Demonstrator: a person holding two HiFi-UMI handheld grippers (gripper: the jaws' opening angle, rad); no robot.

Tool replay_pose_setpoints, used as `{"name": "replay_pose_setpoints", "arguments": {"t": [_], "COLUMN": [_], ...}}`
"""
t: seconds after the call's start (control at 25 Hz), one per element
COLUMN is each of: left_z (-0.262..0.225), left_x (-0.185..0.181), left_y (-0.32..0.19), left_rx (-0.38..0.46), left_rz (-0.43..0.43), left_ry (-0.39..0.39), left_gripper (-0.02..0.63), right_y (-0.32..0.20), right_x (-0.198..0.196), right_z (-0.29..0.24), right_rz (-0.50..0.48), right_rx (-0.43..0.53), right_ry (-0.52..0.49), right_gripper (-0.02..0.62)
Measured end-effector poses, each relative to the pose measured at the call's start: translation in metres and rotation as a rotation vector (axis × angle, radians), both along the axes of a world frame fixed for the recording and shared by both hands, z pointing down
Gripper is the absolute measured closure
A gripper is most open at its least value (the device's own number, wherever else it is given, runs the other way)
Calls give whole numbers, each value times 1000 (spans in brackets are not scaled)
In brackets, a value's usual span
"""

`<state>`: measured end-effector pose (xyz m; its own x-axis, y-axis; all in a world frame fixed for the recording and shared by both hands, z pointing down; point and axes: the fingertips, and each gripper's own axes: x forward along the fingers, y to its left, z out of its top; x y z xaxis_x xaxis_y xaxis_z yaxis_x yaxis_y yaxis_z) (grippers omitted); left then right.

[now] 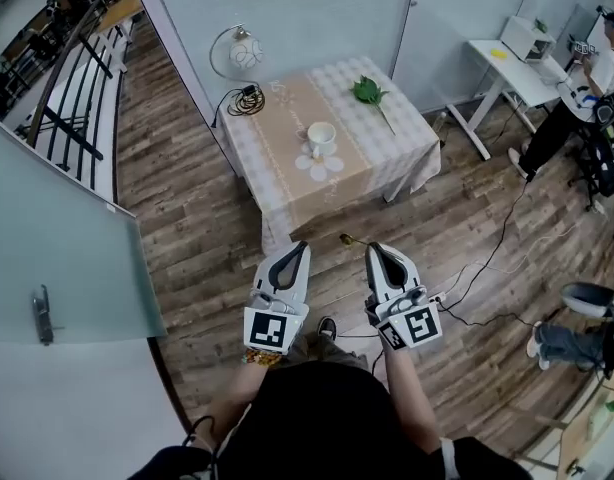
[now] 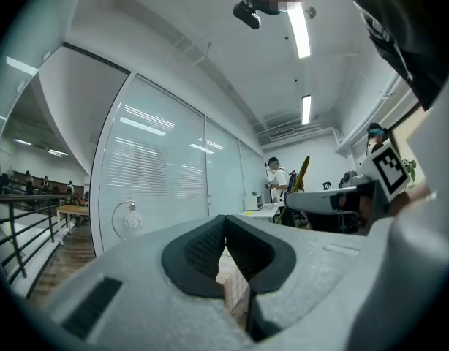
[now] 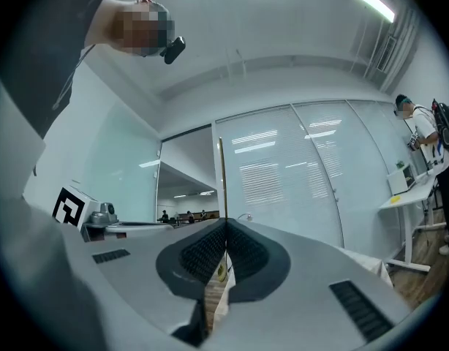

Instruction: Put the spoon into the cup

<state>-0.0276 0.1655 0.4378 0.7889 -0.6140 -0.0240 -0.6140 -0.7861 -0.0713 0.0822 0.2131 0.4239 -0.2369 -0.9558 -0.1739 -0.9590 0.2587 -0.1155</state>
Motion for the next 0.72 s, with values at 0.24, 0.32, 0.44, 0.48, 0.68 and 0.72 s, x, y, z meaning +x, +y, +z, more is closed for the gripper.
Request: {"name": "replay_pose_setpoints", "arguments": {"t": [0.24, 0.32, 0.44, 0.48, 0.68, 0.72], "left_z": [9, 13, 17, 18, 12, 9], "left_x": [-4, -1, 7, 9, 19, 20], "left_y": [-43, -59, -90, -101, -161, -173], "left_rx": [-32, -37, -39, -38, -40, -42], "left_rz": [-67, -71, -58, -52, -15, -8], "left_ry": [-13, -6, 8, 14, 49, 54], "left_gripper": [589, 589, 589, 589, 589, 589], "right_y": [-45, -62, -92, -103, -155, -167], "right_x": [6, 7, 11, 12, 17, 18], "right_z": [9, 11, 13, 13, 4, 2], "right_rz": [-50, -56, -48, -43, -19, -13], "right_rx": [-26, -28, -29, -30, -49, -52], "right_ry": [-7, -3, 7, 12, 48, 53], "right_gripper": [588, 588, 588, 588, 588, 588]}}
